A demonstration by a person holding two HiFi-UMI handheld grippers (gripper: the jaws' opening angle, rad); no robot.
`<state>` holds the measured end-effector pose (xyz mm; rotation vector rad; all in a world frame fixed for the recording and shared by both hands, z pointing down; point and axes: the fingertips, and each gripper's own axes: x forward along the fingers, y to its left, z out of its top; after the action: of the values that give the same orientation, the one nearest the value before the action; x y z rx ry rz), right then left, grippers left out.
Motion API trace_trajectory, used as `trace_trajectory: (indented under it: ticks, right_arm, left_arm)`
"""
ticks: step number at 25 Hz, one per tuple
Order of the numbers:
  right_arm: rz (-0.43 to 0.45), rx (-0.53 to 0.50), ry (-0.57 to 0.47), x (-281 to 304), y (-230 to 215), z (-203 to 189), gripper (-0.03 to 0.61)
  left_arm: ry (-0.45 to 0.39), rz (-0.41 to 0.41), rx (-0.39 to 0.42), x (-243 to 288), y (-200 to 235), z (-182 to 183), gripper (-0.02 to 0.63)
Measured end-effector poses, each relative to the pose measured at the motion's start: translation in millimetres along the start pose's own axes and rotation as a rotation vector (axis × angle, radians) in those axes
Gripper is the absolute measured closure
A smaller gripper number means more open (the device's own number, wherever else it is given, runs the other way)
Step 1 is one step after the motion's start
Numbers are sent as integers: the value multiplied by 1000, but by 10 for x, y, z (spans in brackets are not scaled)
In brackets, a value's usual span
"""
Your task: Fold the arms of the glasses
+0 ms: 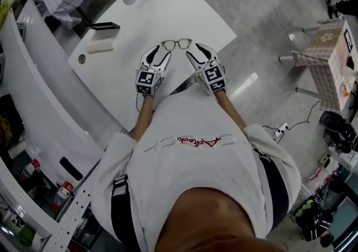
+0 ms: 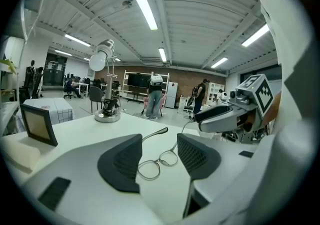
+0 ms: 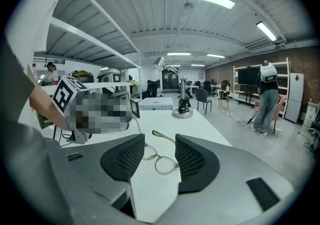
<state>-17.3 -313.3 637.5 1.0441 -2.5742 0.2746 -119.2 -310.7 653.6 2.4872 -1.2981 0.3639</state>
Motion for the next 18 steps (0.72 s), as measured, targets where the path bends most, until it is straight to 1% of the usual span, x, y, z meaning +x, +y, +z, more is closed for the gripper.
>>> trace_trajectory:
  ticks: [4, 6, 7, 11, 13, 14, 18]
  right_arm:
    - [-15, -40, 16, 76, 16, 8, 397]
    - [-22, -62, 17, 100, 7, 30, 399]
    - [-25, -75, 19, 115, 5, 37, 411]
    - [-33, -118, 29, 184, 14, 42, 425]
    - [-36, -127, 35, 205, 21, 48, 460]
    - [-38, -130, 32, 213, 21, 55, 465]
    - [-43, -136, 23, 230, 1, 77, 483]
  left_arm:
    - [-8, -8, -4, 76, 10, 27, 388]
    - [-9, -15, 7, 106, 11, 62, 388]
    - [-10, -20, 14, 112, 10, 86, 388]
    - [-4, -42, 34, 140, -10, 108, 388]
    - [-5, -51, 29, 161, -24, 94, 388]
    - [-6, -54, 27, 167, -29, 94, 388]
    - [-5, -58, 28, 191, -26, 98, 419]
